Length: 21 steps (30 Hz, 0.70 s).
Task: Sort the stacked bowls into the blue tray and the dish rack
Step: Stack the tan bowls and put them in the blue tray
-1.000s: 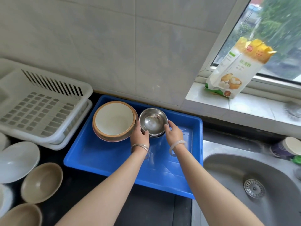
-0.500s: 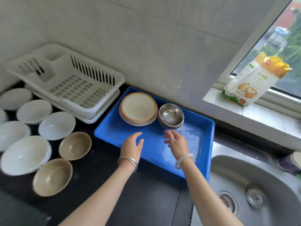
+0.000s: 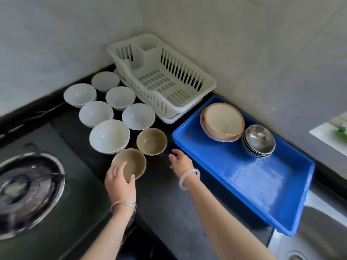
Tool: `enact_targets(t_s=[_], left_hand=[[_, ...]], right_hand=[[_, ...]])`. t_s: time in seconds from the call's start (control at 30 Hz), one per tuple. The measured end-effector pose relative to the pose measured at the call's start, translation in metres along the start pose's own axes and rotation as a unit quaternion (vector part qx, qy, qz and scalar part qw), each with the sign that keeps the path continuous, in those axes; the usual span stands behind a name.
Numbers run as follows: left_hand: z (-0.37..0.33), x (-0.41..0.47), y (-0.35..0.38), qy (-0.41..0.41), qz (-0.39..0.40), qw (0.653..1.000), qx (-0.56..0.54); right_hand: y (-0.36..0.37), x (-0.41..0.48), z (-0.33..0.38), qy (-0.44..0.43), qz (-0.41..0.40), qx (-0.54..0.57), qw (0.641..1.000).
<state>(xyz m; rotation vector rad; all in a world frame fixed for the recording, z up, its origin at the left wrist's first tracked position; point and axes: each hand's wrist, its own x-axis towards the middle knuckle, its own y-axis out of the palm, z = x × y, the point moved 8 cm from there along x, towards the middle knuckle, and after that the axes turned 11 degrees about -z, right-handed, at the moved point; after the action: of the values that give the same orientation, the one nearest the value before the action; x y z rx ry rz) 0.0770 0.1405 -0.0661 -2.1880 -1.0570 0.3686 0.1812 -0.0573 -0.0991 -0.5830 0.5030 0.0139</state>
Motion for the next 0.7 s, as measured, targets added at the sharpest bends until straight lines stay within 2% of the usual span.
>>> enact_targets(t_s=[0.13, 0.27, 0.4, 0.53, 0.7], left_hand=[[0.038, 0.014, 0.000, -0.099, 0.024, 0.994, -0.034], [0.054, 0.016, 0.007, -0.199, 0.060, 0.972, -0.108], [0.059, 0.019, 0.009, -0.202, 0.087, 0.970, -0.101], [0.061, 0.023, 0.014, -0.203, 0.119, 0.966, -0.107], [0.058, 0.024, 0.025, -0.183, 0.167, 0.962, -0.116]], right_hand=[[0.026, 0.028, 0.017, 0.043, -0.006, 0.000, 0.999], [0.041, 0.042, 0.022, 0.084, 0.003, 0.063, 0.995], [0.035, 0.039, 0.027, 0.091, -0.033, 0.116, 0.989], [0.008, 0.020, 0.037, 0.040, -0.086, 0.161, 0.982], [0.009, -0.008, 0.039, -0.011, -0.027, 0.068, 0.997]])
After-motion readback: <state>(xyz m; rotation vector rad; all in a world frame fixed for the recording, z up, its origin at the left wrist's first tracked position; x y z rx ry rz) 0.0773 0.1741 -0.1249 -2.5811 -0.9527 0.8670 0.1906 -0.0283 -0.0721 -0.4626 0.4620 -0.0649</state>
